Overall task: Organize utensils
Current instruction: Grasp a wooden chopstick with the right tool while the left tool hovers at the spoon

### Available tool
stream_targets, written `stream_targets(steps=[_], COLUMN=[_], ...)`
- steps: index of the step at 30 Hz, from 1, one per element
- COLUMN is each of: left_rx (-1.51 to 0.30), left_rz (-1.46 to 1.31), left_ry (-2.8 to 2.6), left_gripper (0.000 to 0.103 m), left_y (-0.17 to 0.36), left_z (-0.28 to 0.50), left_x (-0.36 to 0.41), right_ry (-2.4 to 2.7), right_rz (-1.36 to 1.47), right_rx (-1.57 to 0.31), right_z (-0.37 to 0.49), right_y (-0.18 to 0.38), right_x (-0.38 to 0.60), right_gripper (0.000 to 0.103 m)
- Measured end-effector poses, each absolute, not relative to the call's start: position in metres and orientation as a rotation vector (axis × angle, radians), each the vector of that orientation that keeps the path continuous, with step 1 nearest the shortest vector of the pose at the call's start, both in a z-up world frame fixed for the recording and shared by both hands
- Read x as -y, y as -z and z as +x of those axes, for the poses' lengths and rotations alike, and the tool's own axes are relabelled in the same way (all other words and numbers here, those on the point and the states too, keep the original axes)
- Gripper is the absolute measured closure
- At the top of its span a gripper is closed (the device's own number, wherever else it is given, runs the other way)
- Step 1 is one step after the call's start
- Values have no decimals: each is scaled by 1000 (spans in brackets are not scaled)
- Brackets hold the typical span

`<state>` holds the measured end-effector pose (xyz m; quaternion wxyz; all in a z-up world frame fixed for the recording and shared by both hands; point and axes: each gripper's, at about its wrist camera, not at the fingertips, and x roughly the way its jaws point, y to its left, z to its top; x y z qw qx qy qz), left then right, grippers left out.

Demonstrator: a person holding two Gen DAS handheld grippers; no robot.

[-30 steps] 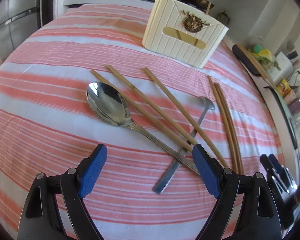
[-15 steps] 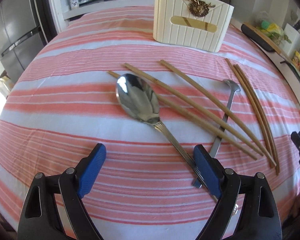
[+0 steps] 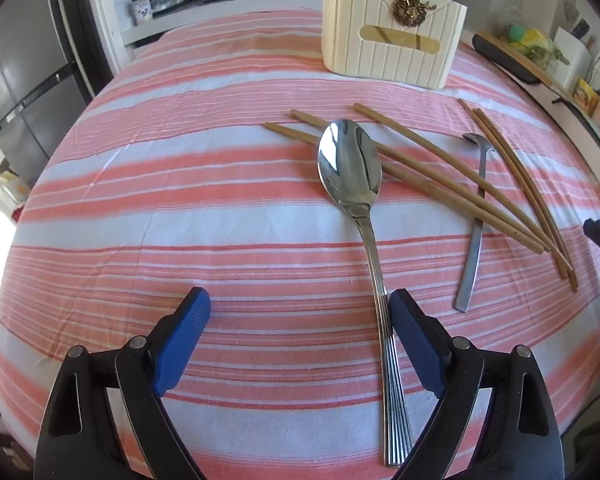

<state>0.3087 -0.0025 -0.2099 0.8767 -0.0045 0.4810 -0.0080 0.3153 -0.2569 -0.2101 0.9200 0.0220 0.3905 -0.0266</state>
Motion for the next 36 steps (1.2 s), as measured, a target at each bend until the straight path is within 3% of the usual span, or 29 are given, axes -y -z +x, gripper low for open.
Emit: stream_targets(steps=[5, 7, 11, 16, 24, 32, 35, 36], left_rx=[-987, -985, -982, -968, -964, -981, -1021, -1034], left_rz=[-16, -17, -9, -12, 5, 10, 50, 60], left_ry=[10, 13, 16, 14, -4, 7, 89, 112], left_gripper=[8, 8, 8, 6, 3, 4, 5, 4], left_y=[210, 210, 210, 212, 212, 212, 211, 210], left_z=[309, 309, 305, 302, 309, 300, 306, 309], left_x=[4, 3, 1, -2, -1, -19, -16, -15], right_ry=[-142, -204, -214, -188, -85, -20, -48, -62], right_rz=[119, 133, 48, 106, -137, -108, -110, -114], right_rx=[-826, -879, -975, -1002, -986, -1000, -1021, -1030], right_z=[338, 356, 377, 373, 368, 335, 335, 336], right_y=[190, 195, 215, 216, 213, 211, 210, 209], right_x=[230, 217, 195, 204, 182, 201, 204, 205], right_gripper=[61, 78, 96, 98, 98, 97, 94, 85])
